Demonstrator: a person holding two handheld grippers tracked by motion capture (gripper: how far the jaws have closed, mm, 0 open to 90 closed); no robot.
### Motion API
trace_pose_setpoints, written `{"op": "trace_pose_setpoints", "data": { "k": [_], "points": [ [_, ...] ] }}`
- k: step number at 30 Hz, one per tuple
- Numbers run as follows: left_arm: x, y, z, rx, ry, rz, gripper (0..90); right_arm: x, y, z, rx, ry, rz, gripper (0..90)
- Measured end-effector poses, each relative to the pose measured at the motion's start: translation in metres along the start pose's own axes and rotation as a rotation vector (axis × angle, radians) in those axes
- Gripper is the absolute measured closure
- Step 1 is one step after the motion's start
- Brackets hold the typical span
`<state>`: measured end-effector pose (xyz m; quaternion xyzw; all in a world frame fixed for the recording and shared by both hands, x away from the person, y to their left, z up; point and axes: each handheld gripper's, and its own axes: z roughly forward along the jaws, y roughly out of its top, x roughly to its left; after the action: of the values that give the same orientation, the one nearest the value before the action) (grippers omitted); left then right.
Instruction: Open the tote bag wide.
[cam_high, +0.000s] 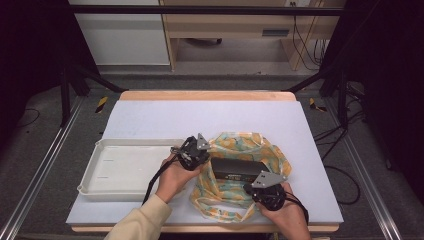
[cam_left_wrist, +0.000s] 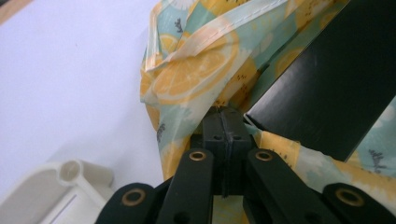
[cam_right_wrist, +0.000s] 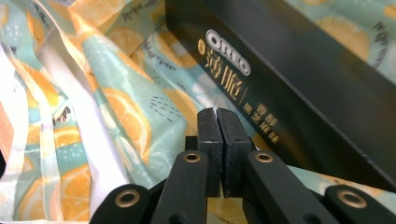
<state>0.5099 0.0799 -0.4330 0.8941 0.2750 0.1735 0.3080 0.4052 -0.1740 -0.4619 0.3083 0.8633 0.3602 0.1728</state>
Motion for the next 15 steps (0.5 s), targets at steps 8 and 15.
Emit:
{"op": "trace_pose_setpoints", "data": {
  "k": [8, 15],
  "points": [
    [-0.0032, -0.0051, 0.0045, 0.068, -0.001, 0.022, 90.0, 0.0004, -0.0059, 0.0048, 0.036, 0.023, 0.012, 90.0],
    [-0.0039, -0.0087, 0.0053, 0.080, -0.010, 0.018, 90.0, -0.0049, -0.0072, -0.0026, 0.007, 0.004, 0.032, 90.0]
  ]
}}
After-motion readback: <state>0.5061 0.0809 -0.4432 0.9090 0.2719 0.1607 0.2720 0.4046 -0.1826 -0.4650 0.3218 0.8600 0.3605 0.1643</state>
